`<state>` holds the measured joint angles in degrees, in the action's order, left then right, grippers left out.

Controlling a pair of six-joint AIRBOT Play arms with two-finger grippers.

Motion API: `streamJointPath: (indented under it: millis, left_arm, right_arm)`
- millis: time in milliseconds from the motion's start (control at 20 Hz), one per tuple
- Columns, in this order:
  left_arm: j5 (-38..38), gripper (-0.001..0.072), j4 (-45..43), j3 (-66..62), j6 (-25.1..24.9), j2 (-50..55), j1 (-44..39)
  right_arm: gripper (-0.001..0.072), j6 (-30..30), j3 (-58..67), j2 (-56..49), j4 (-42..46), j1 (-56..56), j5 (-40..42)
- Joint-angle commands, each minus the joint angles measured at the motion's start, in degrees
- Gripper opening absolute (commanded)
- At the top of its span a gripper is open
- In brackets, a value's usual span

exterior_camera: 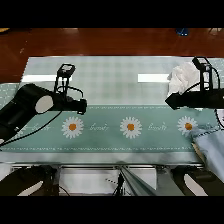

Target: Fold the shirts.

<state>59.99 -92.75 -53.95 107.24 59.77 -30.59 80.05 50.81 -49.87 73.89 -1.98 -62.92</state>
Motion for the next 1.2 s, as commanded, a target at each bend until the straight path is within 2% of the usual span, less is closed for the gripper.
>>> streamJointPath:
  millis: [0,750,900,1050,1150]
  left_arm:
    - [0.0,0.0712,-0.02,0.02,-0.02,0.02,-0.02]
    - [0.0,0.0712,-0.02,0.02,-0.02,0.02,-0.02]
    - [0.0,0.0712,-0.02,0.02,-0.02,0.02,-0.02]
    - [-0.02,0.0712,0.46,0.02,0.0,0.02,-0.11]
    - [-2.03,0.0712,0.35,0.04,-0.02,0.31,-0.02]
  right_arm:
    - [0.0534,0.02,0.02,0.04,-0.02,-0.02,-0.02]
    - [0.0533,0.0,0.02,0.04,0.04,-0.02,0.76]
    - [0.0533,-0.04,0.02,0.04,-0.04,-0.02,9.81]
    - [0.0533,0.87,0.02,0.04,-2.93,-0.02,11.02]
    - [0.0533,0.72,0.02,0.04,-3.89,-0.02,19.93]
